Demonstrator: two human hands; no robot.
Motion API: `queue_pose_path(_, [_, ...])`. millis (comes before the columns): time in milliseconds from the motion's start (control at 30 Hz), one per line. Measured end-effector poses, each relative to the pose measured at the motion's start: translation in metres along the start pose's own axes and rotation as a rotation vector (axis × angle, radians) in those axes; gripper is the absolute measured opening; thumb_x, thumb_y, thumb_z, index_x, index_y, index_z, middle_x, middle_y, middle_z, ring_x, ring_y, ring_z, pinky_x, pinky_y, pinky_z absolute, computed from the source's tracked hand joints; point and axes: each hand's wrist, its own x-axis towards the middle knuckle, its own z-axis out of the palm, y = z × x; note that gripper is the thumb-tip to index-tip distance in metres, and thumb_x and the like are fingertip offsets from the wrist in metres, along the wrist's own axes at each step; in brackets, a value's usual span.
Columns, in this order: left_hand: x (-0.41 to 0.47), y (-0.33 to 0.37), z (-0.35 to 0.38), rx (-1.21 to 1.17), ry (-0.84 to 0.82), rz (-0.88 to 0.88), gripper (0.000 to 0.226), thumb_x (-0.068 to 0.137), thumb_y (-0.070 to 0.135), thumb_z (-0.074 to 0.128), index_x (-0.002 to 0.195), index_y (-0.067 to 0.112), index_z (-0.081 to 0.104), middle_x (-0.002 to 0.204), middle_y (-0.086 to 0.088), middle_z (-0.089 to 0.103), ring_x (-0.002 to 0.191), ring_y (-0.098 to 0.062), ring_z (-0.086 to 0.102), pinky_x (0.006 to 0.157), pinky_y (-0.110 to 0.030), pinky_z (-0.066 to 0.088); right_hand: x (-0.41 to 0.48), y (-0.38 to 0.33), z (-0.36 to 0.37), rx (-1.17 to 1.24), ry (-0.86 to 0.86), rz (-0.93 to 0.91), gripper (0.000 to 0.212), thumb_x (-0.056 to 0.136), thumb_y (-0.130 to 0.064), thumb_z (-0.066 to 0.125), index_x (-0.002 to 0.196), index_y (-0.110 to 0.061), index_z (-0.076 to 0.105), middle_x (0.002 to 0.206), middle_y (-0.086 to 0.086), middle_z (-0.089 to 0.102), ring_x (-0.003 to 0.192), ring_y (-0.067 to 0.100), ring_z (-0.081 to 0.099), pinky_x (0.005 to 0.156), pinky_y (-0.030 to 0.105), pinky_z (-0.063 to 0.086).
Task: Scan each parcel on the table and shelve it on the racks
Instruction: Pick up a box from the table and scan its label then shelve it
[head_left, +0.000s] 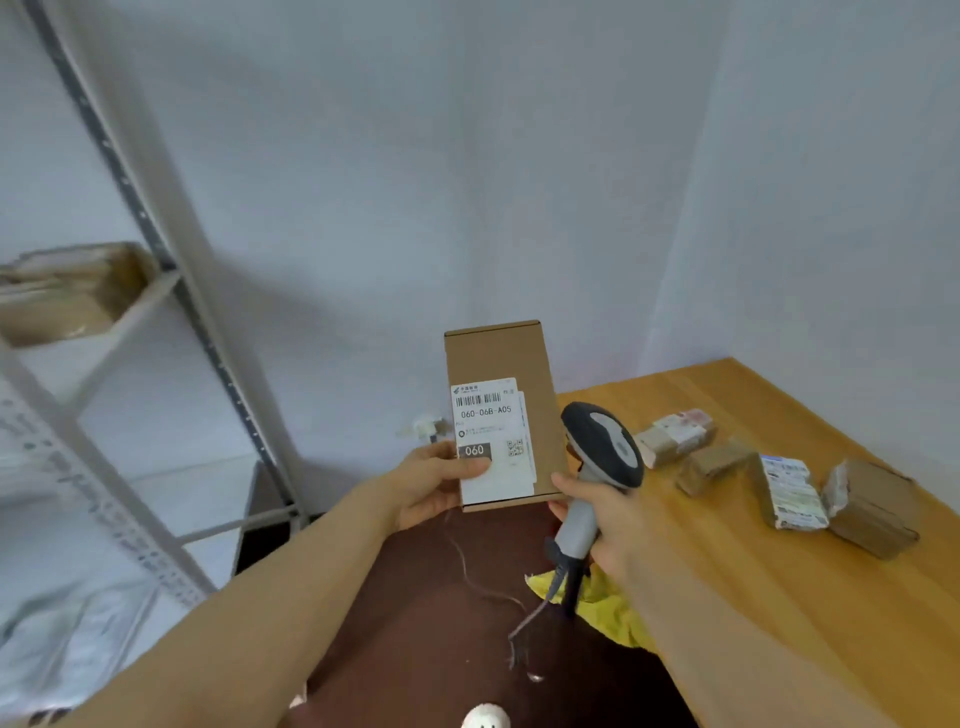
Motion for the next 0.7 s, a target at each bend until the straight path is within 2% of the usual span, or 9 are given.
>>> queue_pose_path(67, [-0.042, -0.005, -0.029, -0.017, 0.082, 0.033, 0.058, 0.073, 0.0, 0.071, 0.129, 0.003, 0.056, 0.122, -0.014, 0.066, 0.114, -0.03, 0.063, 0.092, -0.042, 0.054, -0.018, 0.017, 0.032, -0.039, -0.066, 0.019, 0.031, 0.077, 0.013, 0.069, 0.103, -0.003, 0.065, 0.096, 0.014, 0.068, 0.088, 0.028, 0.065, 0.07, 0.035, 0.054])
queue_pose_path(133, [-0.085, -0.007, -0.059, -0.006, 0.171, 0.063, 0.051, 0.078, 0.004, 0.071, 0.127, 0.01, 0.058, 0.12, -0.01, 0.068, 0.111, -0.027, 0.064, 0.089, -0.04, 0.055, -0.036, 0.032, 0.066, -0.064, -0.143, 0.04, 0.028, 0.075, 0.015, 0.07, 0.096, -0.003, 0.066, 0.093, 0.015, 0.068, 0.084, 0.027, 0.065, 0.07, 0.035, 0.055])
queue_pose_path(267, [-0.163, -0.009, -0.112, -0.007, 0.335, 0.14, 0.043, 0.079, 0.012, 0.073, 0.121, 0.019, 0.063, 0.115, -0.005, 0.07, 0.109, -0.026, 0.065, 0.095, -0.047, 0.052, -0.068, 0.061, 0.135, -0.112, -0.314, 0.074, 0.027, 0.072, 0.015, 0.072, 0.089, -0.006, 0.067, 0.094, 0.017, 0.069, 0.086, 0.028, 0.065, 0.073, 0.037, 0.055])
queue_pose_path(367, [-0.213, -0.01, -0.151, -0.041, 0.432, 0.194, 0.038, 0.08, 0.015, 0.071, 0.117, 0.02, 0.064, 0.11, -0.005, 0.071, 0.104, -0.025, 0.066, 0.089, -0.046, 0.054, -0.088, 0.084, 0.185, -0.158, -0.407, 0.104, 0.025, 0.072, 0.012, 0.074, 0.087, -0.006, 0.067, 0.091, 0.016, 0.07, 0.084, 0.028, 0.065, 0.078, 0.039, 0.056])
queue_pose_path(533, [-0.28, -0.011, -0.227, -0.148, 0.541, 0.283, 0.041, 0.077, 0.02, 0.072, 0.117, 0.02, 0.064, 0.105, -0.005, 0.072, 0.098, -0.023, 0.068, 0.086, -0.041, 0.055, -0.12, 0.126, 0.274, -0.23, -0.526, 0.105, 0.026, 0.067, 0.004, 0.081, 0.087, -0.007, 0.068, 0.077, 0.005, 0.073, 0.077, 0.023, 0.067, 0.072, 0.039, 0.057])
queue_pose_path(633, [-0.318, -0.01, -0.279, -0.187, 0.605, 0.302, 0.04, 0.079, 0.021, 0.071, 0.118, 0.021, 0.063, 0.105, -0.006, 0.071, 0.098, -0.023, 0.067, 0.083, -0.037, 0.056, -0.142, 0.162, 0.33, -0.299, -0.58, 0.132, 0.043, 0.057, -0.009, 0.089, 0.096, -0.007, 0.07, 0.088, 0.008, 0.075, 0.09, 0.029, 0.068, 0.087, 0.048, 0.055])
queue_pose_path(700, [-0.342, -0.007, -0.318, -0.201, 0.637, 0.291, 0.04, 0.08, 0.017, 0.07, 0.119, 0.018, 0.063, 0.106, -0.008, 0.071, 0.097, -0.024, 0.066, 0.08, -0.036, 0.057, -0.156, 0.188, 0.369, -0.302, -0.566, 0.159, 0.052, 0.056, -0.01, 0.09, 0.103, -0.005, 0.069, 0.096, 0.013, 0.073, 0.095, 0.033, 0.068, 0.09, 0.05, 0.055])
